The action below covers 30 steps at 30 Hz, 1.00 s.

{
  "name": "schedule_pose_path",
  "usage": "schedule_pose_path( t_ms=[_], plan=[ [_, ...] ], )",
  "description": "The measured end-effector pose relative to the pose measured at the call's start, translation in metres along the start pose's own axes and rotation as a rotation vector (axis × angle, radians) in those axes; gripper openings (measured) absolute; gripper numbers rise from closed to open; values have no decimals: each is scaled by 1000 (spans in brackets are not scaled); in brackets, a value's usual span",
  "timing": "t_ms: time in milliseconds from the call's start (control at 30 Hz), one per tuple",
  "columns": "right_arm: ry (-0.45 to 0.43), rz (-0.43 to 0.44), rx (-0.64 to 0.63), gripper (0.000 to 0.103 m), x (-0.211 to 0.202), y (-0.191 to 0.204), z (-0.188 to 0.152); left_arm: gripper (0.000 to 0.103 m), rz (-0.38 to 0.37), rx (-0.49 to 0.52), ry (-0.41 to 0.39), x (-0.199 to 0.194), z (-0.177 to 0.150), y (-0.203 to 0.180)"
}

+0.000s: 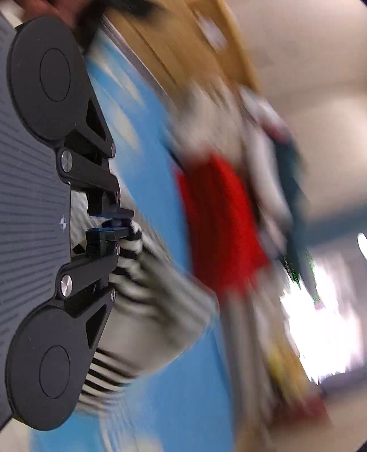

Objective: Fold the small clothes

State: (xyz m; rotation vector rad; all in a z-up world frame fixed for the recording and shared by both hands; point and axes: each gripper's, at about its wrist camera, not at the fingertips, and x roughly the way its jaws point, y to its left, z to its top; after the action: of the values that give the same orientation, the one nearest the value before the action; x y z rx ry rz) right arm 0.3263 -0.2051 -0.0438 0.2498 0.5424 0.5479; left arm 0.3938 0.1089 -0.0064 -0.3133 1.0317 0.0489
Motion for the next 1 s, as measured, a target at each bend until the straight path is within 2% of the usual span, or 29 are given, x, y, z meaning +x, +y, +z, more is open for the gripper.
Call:
schedule_pose_path(
  t_ms=[67, 133, 267, 333, 400, 467, 533, 600, 700, 733, 800, 933, 1000],
  plan=[
    [137, 38, -22, 5, 17, 16, -16, 37, -8, -34, -1, -2, 4, 8],
    [203, 18, -32, 9, 21, 17, -20, 37, -27, -65, -3, -5, 7, 14],
    [148, -128, 61, 15, -8, 1, 8, 37, -62, -122, 1, -6, 11, 20],
    [120, -243, 148, 32, -23, -5, 22, 37, -66, -137, 11, -3, 10, 19],
    [118, -301, 246, 39, -30, -13, 28, 37, -66, -144, 26, 3, 9, 17],
    [119, -264, 308, 42, -29, -20, 22, 37, -66, -149, 36, 8, 7, 15],
    [132, -239, 316, 44, -17, -24, 3, 37, -55, -147, 39, 11, 6, 14],
    [253, -288, 316, 45, 11, -27, -18, 37, -41, -143, 35, 12, 4, 13],
    [328, -242, 285, 45, 47, -22, -29, 37, -28, -138, 31, 13, 6, 14],
    [334, -223, 262, 46, 56, -19, -33, 37, -23, -139, 29, 14, 6, 15],
    [362, -244, 239, 48, 67, -15, -39, 37, -6, -149, 27, 16, 8, 20],
    [417, -236, 288, 48, 84, -17, -54, 37, 13, -190, 29, 19, 13, 32],
    [418, -225, 266, 48, 91, -10, -60, 37, 10, -207, 27, 19, 15, 35]
  ],
)
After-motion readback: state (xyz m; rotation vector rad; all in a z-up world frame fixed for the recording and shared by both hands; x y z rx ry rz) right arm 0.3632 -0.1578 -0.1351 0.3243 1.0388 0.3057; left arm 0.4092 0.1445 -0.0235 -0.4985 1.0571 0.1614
